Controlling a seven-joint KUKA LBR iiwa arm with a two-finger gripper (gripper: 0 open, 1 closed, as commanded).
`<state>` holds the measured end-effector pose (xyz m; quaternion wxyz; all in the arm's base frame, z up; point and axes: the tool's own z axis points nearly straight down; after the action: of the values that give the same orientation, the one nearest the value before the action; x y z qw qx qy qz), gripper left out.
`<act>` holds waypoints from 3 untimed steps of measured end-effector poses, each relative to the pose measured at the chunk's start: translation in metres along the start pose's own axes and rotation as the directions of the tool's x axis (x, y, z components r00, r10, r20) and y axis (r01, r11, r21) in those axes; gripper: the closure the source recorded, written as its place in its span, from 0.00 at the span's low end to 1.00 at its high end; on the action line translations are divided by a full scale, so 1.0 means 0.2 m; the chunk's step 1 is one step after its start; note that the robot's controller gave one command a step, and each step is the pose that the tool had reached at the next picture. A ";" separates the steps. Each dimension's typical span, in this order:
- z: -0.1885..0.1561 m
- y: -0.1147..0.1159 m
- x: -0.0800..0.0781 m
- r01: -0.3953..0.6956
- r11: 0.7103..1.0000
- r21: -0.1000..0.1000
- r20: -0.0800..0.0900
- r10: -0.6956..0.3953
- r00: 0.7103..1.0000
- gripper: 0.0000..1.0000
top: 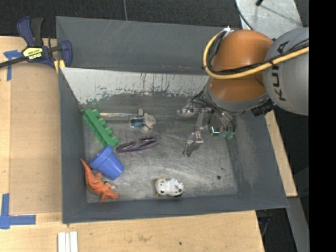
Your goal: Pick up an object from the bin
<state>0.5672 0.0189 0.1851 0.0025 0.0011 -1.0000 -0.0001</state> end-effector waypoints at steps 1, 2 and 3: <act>-0.02 0.00 -0.01 -0.001 1.000 0.000 0.009 0.001 1.000 0.00; 0.34 0.24 -0.08 0.128 0.992 0.002 0.011 -0.128 0.992 0.00; 0.38 0.35 -0.07 0.247 0.969 0.001 0.001 -0.247 0.969 0.00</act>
Offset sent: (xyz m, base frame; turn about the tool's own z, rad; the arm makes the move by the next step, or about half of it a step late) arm 0.0205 0.0786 -0.1151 -0.2109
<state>0.5805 0.0880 0.1089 0.0019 0.1254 -0.9921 0.0000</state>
